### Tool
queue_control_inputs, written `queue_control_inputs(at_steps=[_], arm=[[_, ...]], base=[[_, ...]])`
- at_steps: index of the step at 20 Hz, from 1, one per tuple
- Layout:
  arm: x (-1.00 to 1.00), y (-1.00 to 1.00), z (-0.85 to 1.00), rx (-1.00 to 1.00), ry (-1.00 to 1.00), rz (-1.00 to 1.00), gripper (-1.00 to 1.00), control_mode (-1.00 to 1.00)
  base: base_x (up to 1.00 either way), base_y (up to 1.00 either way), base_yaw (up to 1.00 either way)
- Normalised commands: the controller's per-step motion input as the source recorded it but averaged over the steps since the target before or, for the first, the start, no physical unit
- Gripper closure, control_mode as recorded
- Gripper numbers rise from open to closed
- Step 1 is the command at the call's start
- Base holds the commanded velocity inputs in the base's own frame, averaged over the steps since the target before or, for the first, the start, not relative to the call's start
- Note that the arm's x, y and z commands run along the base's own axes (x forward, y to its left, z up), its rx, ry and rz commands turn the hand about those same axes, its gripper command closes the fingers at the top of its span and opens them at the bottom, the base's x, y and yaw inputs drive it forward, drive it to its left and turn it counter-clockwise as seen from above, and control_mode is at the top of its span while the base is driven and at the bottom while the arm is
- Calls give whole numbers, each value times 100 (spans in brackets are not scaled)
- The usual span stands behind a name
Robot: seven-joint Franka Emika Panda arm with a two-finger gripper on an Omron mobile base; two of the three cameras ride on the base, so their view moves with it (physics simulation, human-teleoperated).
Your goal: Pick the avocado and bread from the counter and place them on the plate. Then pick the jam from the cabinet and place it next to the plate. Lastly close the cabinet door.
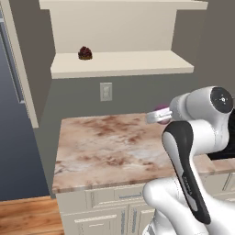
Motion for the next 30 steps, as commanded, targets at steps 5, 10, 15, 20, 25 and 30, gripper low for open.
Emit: queue_control_inputs(at_steps=[5, 10, 15, 20, 25, 30], arm=[[0, 0, -32, 0, 6, 0, 100, -100], [0, 0, -11, -1, 2, 0, 100, 100], [0, 0, 0, 0, 0, 0, 100, 100], [0, 0, 0, 0, 0, 0, 100, 100], [0, 0, 0, 0, 0, 0, 100, 100], [0, 0, 0, 0, 0, 0, 100, 100]], base=[[0, 0, 0], [-2, 1, 0], [-36, 0, 0], [-48, 0, 0], [-21, 0, 19], [-22, 0, 39]])
